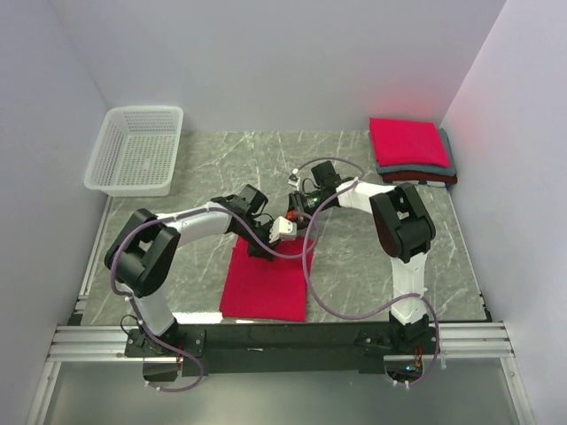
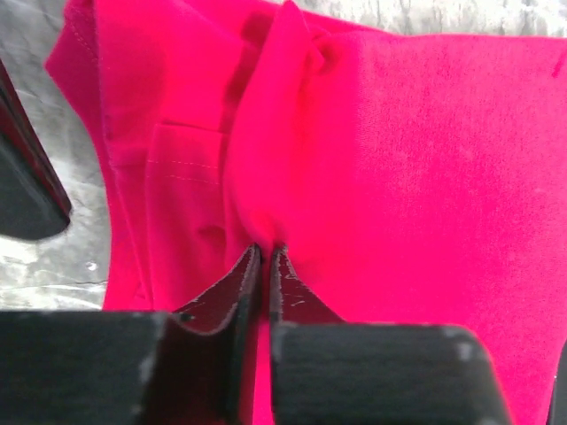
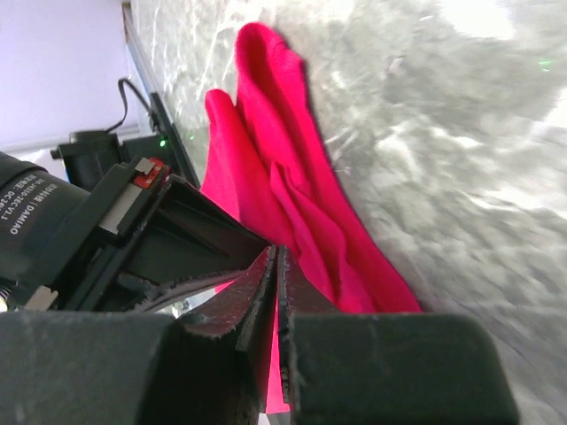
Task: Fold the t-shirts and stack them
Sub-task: Fold the tshirt
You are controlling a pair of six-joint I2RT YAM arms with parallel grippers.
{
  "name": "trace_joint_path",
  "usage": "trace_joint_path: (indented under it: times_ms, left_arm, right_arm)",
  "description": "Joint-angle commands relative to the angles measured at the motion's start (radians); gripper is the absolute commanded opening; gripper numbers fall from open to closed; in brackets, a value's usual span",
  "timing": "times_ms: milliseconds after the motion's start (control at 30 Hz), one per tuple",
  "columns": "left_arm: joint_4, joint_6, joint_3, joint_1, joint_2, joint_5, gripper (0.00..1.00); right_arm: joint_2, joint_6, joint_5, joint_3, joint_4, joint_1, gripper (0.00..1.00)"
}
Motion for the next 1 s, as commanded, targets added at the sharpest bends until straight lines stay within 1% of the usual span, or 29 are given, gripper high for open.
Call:
trace_joint_path:
  times_ms: [0, 33, 167, 267, 433, 667, 833, 967]
  left_arm:
    - [0.041, -0.001, -0.041, -0.020, -0.086, -0.029, 0.02]
    - [0.068, -0.012, -0.050, -0.029, -0.104, -0.042, 0.01]
    - [0.105, -0.018, -0.088, -0.052, -0.182, -0.094, 0.01]
    - [0.121, -0.026, -0.102, -0.078, -0.242, -0.128, 0.01]
    - [0.145, -0.037, -0.096, -0.104, -0.281, -0.189, 0.01]
    - [0.191, 0.006, -0.059, -0.094, -0.275, -0.258, 0.01]
    - [0.239, 0.037, -0.030, -0.060, -0.235, -0.264, 0.01]
    - [0.292, 0.049, -0.044, -0.048, -0.210, -0.270, 0.01]
  right_arm:
    - [0.019, 0.014, -0.053, -0.004, 0.046, 0.039, 0.10]
    - [0.024, 0.019, -0.067, -0.006, 0.050, 0.059, 0.10]
    - [0.065, 0.025, -0.075, 0.009, 0.060, 0.094, 0.10]
    - [0.129, 0.061, -0.081, 0.011, 0.104, 0.097, 0.10]
    - [0.205, 0.097, -0.099, 0.026, 0.110, 0.097, 0.09]
    - [0.223, 0.114, -0.115, 0.002, 0.132, 0.097, 0.09]
    - [0.219, 0.112, -0.122, 0.002, 0.129, 0.096, 0.09]
    - [0.213, 0.111, -0.127, 0.006, 0.127, 0.097, 0.09]
